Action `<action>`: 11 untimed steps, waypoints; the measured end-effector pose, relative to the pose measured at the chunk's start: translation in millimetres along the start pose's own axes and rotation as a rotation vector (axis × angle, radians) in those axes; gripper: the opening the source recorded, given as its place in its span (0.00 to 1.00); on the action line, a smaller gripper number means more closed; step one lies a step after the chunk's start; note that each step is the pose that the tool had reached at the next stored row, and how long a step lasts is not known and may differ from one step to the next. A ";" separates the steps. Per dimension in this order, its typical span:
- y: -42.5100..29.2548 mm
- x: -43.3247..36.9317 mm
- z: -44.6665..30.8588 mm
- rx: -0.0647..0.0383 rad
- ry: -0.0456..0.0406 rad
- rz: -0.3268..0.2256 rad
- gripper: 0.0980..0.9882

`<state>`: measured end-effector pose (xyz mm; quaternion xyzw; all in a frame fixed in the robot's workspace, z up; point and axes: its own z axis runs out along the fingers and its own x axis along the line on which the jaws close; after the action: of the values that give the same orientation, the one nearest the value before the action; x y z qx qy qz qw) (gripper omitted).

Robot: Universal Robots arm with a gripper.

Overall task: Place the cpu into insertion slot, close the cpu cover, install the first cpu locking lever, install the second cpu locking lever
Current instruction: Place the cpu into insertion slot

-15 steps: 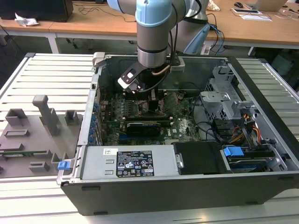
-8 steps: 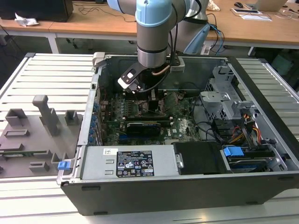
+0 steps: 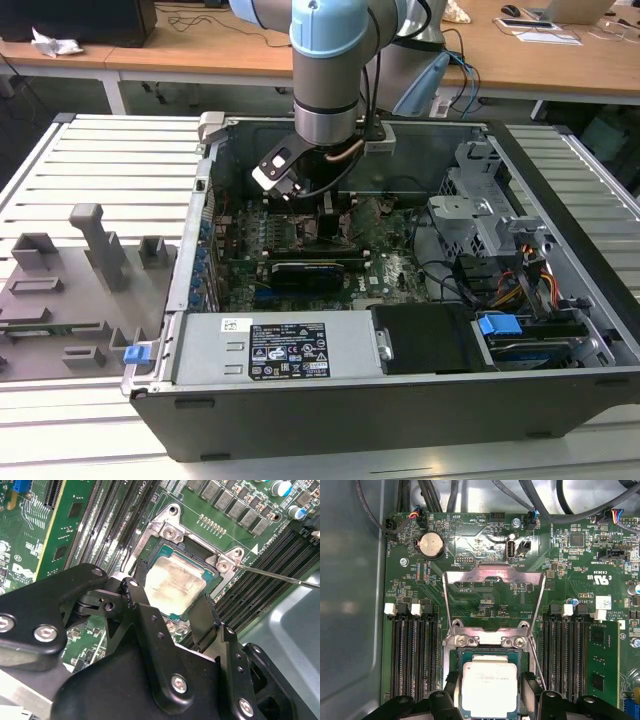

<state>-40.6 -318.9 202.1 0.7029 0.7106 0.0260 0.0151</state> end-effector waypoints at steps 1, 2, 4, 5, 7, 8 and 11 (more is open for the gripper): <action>0.0 0.0 -0.4 0.000 -0.0001 0.000 0.57; 0.1 0.0 -2.0 0.000 0.0000 0.000 0.57; 0.2 0.0 -4.8 0.000 0.0001 0.000 0.57; 0.3 0.1 -5.3 0.000 0.0000 0.000 0.57; 0.3 0.1 -6.0 0.000 0.0002 0.000 0.55; 0.3 0.1 -6.4 0.000 0.0001 0.000 0.48; 0.4 0.1 -7.5 0.000 0.0000 0.000 0.34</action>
<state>-40.6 -318.9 209.7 0.7029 0.7106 0.0260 0.0150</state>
